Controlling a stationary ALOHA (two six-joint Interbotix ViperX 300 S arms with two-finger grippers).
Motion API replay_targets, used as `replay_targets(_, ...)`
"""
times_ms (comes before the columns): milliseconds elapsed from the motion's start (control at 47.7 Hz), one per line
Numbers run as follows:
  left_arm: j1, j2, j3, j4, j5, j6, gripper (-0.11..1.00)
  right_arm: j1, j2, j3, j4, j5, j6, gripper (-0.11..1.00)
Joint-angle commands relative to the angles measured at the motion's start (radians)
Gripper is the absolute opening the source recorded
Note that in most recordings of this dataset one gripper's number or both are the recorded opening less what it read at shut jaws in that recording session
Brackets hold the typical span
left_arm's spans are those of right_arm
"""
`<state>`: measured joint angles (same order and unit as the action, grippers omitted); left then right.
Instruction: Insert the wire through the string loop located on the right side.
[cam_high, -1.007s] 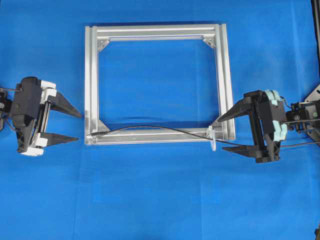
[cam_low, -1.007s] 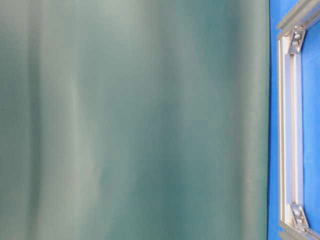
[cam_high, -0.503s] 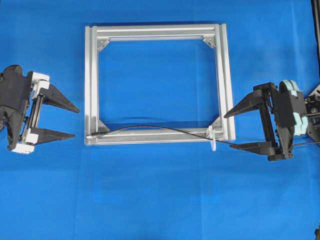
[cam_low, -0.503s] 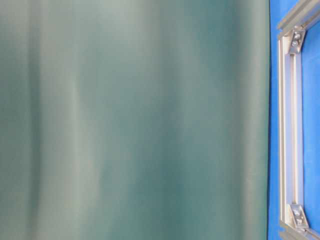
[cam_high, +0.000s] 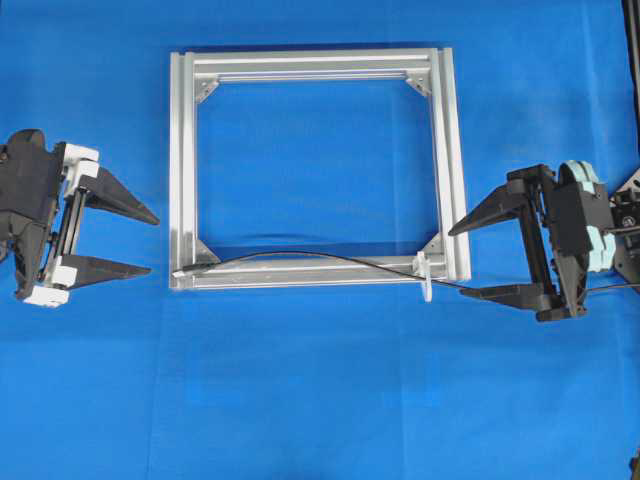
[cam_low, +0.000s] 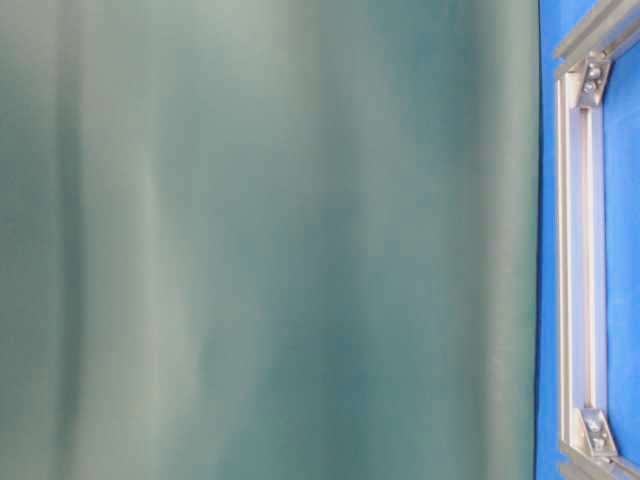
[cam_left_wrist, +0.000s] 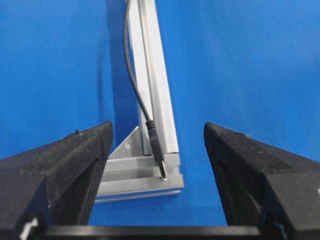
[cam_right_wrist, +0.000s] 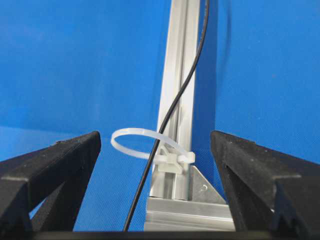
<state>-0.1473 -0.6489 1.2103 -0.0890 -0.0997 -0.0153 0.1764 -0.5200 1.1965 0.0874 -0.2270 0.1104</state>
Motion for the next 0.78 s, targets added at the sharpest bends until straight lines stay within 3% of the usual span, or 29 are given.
replay_targets(0,0.003,0.002,-0.011,0.003,-0.005,0.002,0.67,-0.003,-0.002,-0.021,-0.005,-0.003,-0.002,0.92)
replay_targets(755,0.003,0.000,-0.011,0.005,-0.005,0.002,0.67,-0.003,-0.003,-0.021,-0.018,0.009,-0.002,0.92)
